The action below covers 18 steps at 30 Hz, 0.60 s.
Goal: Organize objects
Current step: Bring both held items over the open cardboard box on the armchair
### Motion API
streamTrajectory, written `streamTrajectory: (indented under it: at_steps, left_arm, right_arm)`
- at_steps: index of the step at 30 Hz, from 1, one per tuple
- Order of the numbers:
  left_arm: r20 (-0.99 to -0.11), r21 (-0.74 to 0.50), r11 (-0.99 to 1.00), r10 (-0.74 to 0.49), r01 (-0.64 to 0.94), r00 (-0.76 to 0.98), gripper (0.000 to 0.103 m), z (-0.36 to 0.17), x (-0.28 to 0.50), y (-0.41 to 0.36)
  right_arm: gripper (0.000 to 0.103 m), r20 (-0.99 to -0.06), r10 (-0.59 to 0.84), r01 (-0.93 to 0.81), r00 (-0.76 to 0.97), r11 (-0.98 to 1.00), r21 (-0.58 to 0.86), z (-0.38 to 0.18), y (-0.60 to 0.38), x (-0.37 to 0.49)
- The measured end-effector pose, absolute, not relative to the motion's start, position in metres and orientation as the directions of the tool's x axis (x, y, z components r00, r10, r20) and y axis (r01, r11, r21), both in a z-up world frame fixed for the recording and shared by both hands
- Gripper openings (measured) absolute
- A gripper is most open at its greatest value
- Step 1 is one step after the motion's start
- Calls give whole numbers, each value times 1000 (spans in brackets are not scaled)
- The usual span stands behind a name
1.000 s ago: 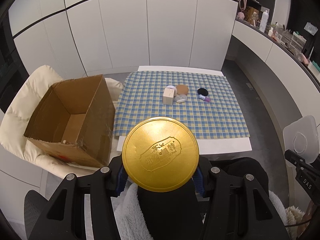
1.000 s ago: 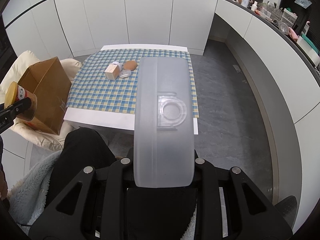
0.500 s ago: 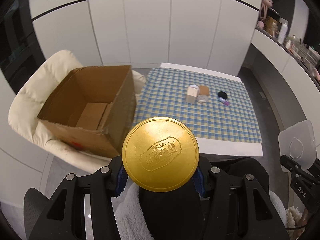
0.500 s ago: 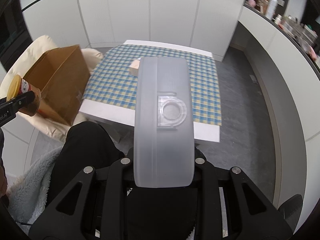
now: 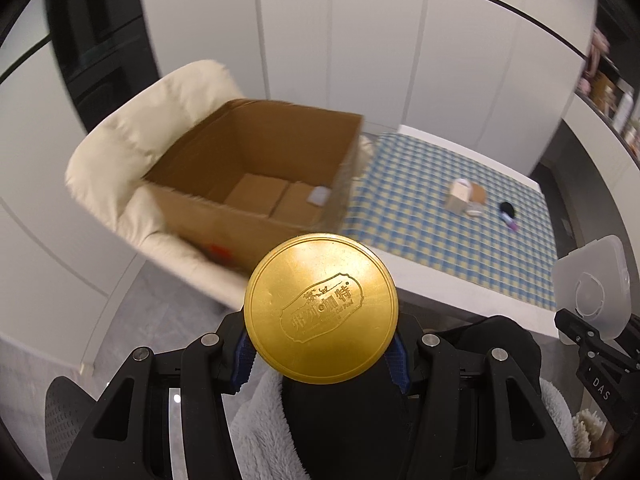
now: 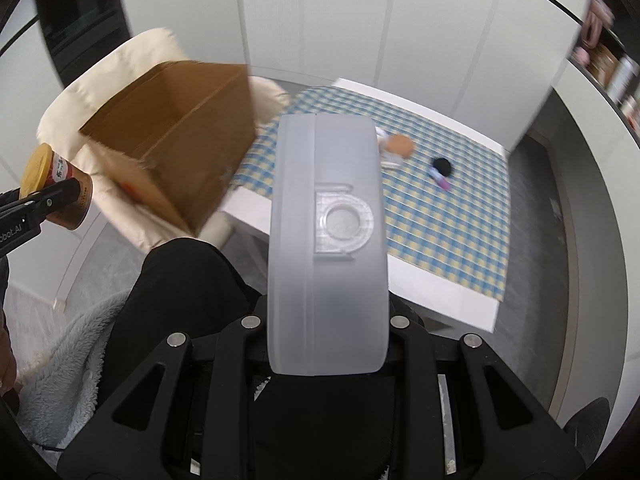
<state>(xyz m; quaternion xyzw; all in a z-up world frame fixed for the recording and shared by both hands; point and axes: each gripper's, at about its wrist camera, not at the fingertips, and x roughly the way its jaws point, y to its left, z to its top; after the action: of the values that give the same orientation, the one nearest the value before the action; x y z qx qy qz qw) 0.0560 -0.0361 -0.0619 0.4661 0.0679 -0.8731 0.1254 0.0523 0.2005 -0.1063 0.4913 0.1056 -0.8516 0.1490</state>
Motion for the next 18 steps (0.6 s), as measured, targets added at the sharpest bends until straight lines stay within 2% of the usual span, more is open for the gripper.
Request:
streamTrajectory:
  at_steps: [9, 18]
  left_arm:
    - [-840, 1, -908, -228, 419, -493, 54, -69, 79, -90]
    - [-844, -1, -878, -256, 479, -470, 54, -73, 77, -121]
  right_arm:
    - [28, -869, -244, 538, -431, -842, -30, -110, 116, 47]
    - [28, -872, -278, 624, -402, -780, -39, -111, 63, 42]
